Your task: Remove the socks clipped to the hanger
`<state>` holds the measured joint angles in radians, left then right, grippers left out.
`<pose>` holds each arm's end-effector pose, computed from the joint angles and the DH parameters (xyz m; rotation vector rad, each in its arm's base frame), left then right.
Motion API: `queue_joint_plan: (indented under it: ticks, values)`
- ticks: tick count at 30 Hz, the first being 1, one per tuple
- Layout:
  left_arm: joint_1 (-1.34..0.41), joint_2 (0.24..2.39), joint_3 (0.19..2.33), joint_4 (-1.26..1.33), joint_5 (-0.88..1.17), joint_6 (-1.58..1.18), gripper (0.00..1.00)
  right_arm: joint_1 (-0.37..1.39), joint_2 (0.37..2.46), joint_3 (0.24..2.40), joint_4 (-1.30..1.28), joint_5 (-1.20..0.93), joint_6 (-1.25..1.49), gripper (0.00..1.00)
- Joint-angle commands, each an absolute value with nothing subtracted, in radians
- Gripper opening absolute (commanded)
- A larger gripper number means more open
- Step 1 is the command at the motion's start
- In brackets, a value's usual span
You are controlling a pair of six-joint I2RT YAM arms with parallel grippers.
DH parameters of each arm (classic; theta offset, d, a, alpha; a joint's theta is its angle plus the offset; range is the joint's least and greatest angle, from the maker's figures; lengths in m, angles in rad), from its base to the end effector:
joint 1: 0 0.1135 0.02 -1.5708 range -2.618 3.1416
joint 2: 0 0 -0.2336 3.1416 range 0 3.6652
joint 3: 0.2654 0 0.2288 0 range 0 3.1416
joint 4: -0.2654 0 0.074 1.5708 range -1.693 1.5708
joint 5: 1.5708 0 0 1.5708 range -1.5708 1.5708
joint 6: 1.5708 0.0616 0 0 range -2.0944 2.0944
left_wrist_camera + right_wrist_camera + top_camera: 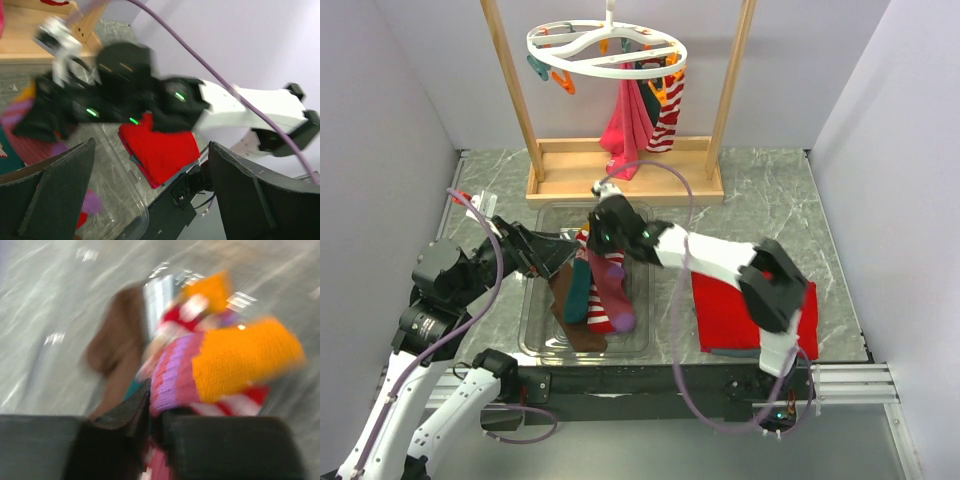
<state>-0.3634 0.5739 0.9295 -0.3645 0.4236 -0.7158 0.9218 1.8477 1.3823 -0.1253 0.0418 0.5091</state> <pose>0.1219 -0.0735 0.3723 0.0577 1.7058 -1.1580 0.2563 0.3336 0.2173 -0.4396 2.2232 0.7572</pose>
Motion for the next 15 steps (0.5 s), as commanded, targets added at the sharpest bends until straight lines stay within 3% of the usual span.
queue_joint_plan:
  ticks: [1, 4, 6, 15]
  values:
    - [-0.365, 0.577, 0.939, -0.337, 0.426, -0.695, 0.99, 0.877, 2.037, 1.675, -0.366, 0.133, 0.437, 0.37]
    - [-0.365, 0.563, 0.939, -0.347, 0.422, -0.703, 0.98, 0.877, 2.005, 1.645, -0.391, 0.138, 0.425, 0.77]
    - [-0.365, 0.552, 0.934, -0.348, 0.423, -0.710, 0.98, 0.877, 1.944, 1.518, -0.318, 0.121, 0.437, 0.87]
    - [-0.365, 0.534, 0.874, -0.293, 0.446, -0.779, 0.97, 0.888, 1.617, 1.237, -0.236, 0.135, 0.410, 0.98]
